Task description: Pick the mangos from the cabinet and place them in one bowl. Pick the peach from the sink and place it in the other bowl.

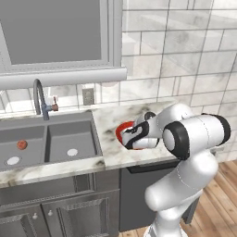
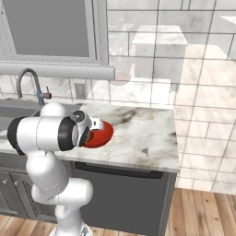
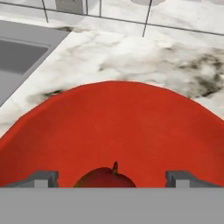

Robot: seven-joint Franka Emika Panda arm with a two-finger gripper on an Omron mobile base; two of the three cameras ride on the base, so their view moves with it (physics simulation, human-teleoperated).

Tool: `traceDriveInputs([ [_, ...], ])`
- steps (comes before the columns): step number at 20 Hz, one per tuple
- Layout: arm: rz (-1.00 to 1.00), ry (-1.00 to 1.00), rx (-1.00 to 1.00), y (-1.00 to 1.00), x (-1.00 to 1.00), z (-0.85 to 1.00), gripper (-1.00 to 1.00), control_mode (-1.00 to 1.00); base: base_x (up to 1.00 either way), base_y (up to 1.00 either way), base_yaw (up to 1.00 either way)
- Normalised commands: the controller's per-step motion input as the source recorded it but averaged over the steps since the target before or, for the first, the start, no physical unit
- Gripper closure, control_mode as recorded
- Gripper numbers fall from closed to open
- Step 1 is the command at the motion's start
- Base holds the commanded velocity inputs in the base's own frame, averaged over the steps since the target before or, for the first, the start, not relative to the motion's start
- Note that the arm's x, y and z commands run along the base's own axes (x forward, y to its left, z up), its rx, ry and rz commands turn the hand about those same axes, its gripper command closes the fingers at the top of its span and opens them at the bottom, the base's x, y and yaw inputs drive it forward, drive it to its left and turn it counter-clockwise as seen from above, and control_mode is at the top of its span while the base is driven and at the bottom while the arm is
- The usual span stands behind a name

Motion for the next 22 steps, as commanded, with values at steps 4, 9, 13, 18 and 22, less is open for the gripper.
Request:
traceDriveInputs([
  [4, 0.00, 0.00, 0.00, -0.10, 0.04, -0.06, -1.00, -1.00, 0.00, 0.00, 0.00],
  [9, 0.00, -0.05, 0.00, -0.02, -0.06, 0.14, -1.00, -1.00, 0.00, 0.00, 0.00],
  [13, 0.00, -0.13, 0.00, 0.00, -0.59, 0.65, -1.00, -1.00, 0.00, 0.00, 0.00],
  [18, 0.00, -0.08, 0.00, 0.09, -0.79, 0.54, -1.00, -1.00, 0.00, 0.00, 0.00],
  [22, 0.00, -0.03, 0.00, 0.11, -0.77, 0.52, -1.00, -1.00, 0.00, 0.00, 0.00],
])
